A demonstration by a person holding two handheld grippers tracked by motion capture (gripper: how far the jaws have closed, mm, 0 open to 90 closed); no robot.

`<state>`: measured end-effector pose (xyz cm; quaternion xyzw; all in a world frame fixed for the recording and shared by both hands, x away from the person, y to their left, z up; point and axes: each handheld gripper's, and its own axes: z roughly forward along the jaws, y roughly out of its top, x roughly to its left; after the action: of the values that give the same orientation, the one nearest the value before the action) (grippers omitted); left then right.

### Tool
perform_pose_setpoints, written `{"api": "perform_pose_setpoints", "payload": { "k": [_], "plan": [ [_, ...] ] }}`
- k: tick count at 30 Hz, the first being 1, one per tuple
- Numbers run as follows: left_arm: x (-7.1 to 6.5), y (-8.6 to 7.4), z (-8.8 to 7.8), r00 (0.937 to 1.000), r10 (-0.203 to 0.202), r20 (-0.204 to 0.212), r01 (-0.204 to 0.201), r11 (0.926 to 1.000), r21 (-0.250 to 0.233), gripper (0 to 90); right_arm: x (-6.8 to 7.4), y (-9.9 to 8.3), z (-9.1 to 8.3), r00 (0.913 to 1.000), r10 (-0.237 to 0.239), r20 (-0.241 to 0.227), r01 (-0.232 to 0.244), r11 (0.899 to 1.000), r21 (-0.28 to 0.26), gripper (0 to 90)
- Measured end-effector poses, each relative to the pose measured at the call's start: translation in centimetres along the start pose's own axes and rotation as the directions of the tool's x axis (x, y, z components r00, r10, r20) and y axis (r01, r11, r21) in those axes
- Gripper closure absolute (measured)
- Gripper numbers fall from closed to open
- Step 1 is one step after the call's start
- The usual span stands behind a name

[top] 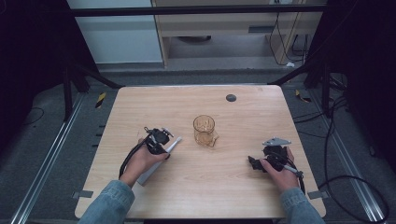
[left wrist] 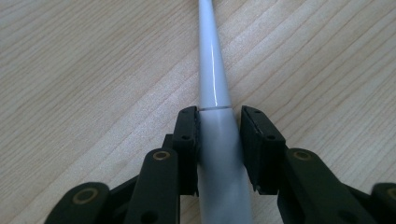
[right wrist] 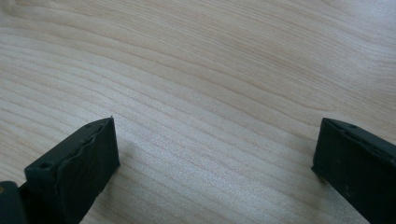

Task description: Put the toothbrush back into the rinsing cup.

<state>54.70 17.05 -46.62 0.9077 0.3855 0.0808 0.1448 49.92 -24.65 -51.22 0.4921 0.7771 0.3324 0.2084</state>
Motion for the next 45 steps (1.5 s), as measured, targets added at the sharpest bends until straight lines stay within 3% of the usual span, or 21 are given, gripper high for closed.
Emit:
{"api": "perform_pose_setpoints", "payload": {
  "k": [7,10,11,12,19,21,22,23,27,31,34,35,36,38,42,45],
  "plan": [
    [0.3,-0.4,-1.5,0.9999,-0.01,-0.014,0.009,0.9976,-0.069,68.2,0.0,0.0,0.0,1.0,0.002,-0.001,-0.002,1.0,0.001,0.4],
    [0.3,-0.6,-3.0,0.9997,-0.019,-0.018,0.017,0.9916,-0.129,68.2,0.0,0.0,0.0,1.0,0.002,-0.001,-0.002,1.0,0.001,0.4],
    [0.3,-0.6,-3.0,0.9997,-0.019,-0.018,0.017,0.9916,-0.129,68.3,0.0,0.0,0.0,1.0,0.002,-0.001,-0.002,1.0,0.001,0.4],
    [0.3,-0.7,-3.8,0.9996,-0.023,-0.019,0.019,0.9876,-0.156,68.3,0.0,0.0,0.0,1.0,0.0,-0.001,0.0,1.0,0.001,0.4],
    [0.7,-1.1,-5.9,0.9989,-0.038,-0.027,0.031,0.9745,-0.222,68.5,0.0,0.0,0.0,1.0,0.003,-0.001,-0.003,1.0,0.001,0.4],
    [1.0,-1.3,-6.8,0.9984,-0.046,-0.034,0.035,0.9657,-0.257,68.5,0.0,0.0,0.0,1.0,0.003,-0.001,-0.003,1.0,0.001,0.4],
    [1.0,-1.3,-6.8,0.9984,-0.046,-0.034,0.035,0.9657,-0.257,68.4,0.0,0.0,0.0,1.0,0.002,-0.001,-0.002,1.0,0.001,0.4],
    [1.1,-1.3,-7.3,0.9978,-0.055,-0.037,0.042,0.9601,-0.276,68.5,0.0,0.0,0.0,1.0,0.003,-0.001,-0.003,1.0,0.001,0.4],
    [1.3,-1.6,-8.3,0.9964,-0.067,-0.051,0.048,0.9489,-0.312,68.5,0.0,0.0,0.0,1.0,0.002,-0.001,-0.002,1.0,0.001,0.4],
    [1.4,-1.8,-9.1,0.9957,-0.07,-0.061,0.046,0.9419,-0.333,68.5,0.0,0.0,0.0,1.0,0.003,-0.001,-0.003,1.0,0.001,0.4],
    [1.7,-2.0,-10.1,0.9941,-0.077,-0.077,0.044,0.9324,-0.359,68.6,0.0,0.0,0.0,1.0,0.003,-0.001,-0.003,1.0,0.001,0.4],
    [1.7,-2.0,-10.1,0.9941,-0.077,-0.077,0.044,0.9324,-0.359,68.6,0.0,0.0,0.0,1.0,0.002,-0.001,-0.002,1.0,0.0,0.4],
    [1.9,-2.1,-10.5,0.9935,-0.086,-0.075,0.052,0.9246,-0.377,68.6,0.0,0.0,0.0,1.0,0.001,-0.001,-0.001,1.0,0.001,0.4],
    [2.0,-2.1,-10.7,0.9933,-0.09,-0.073,0.055,0.9225,-0.382,68.6,0.0,0.0,0.0,1.0,0.002,-0.001,-0.002,1.0,0.001,0.3],
    [2.4,-1.9,-11.3,0.9926,-0.102,-0.066,0.066,0.9086,-0.412,68.6,0.0,0.0,0.0,1.0,0.002,-0.001,-0.002,1.0,0.001,0.4],
    [2.5,-1.8,-11.5,0.9923,-0.106,-0.064,0.07,0.9047,-0.42,68.6,0.0,0.0,0.0,1.0,0.001,-0.001,-0.001,1.0,0.001,0.4]
  ]
}}
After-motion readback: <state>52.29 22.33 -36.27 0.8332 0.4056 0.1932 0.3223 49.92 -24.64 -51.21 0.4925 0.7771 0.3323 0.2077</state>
